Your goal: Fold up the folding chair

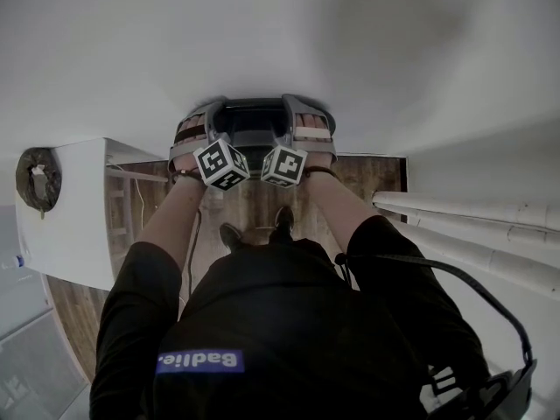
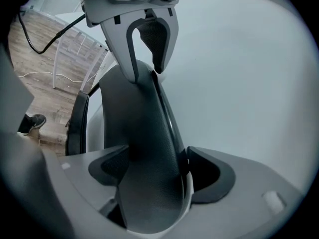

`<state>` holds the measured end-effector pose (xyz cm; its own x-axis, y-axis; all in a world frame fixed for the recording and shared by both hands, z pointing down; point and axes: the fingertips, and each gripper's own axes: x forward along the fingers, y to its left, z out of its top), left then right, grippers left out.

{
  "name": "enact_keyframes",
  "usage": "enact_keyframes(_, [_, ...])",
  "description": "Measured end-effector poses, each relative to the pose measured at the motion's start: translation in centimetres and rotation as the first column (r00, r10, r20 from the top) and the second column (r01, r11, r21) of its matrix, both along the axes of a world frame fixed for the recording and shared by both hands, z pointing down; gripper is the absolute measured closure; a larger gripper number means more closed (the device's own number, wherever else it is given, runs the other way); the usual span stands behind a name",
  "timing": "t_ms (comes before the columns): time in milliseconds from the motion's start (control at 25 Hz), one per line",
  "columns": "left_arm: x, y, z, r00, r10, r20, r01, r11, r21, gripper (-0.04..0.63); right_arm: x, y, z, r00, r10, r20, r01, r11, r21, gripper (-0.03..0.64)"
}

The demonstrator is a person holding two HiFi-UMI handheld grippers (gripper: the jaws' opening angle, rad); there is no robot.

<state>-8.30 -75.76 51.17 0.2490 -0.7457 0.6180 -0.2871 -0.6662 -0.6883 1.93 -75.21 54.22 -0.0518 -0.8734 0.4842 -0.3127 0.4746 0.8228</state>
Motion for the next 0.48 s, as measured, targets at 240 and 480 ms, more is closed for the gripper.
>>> enact_keyframes(240, [-0.5, 0.7, -0.6, 1.0, 0.0, -0.014, 0.0, 1.0, 0.007, 0.382, -0.3, 0.4, -0.5, 0.998, -0.053, 0.031, 0.053, 0.999, 0.0, 0.275])
enact_keyframes(480, [-0.7, 1.3, -0.5, 0.998, -0.053, -0.024, 0.053, 0.999, -0.007, 0.382, -0.1, 0.5, -0.5, 0.991, -0.119, 0.06, 0.12, 0.993, -0.004, 0.275])
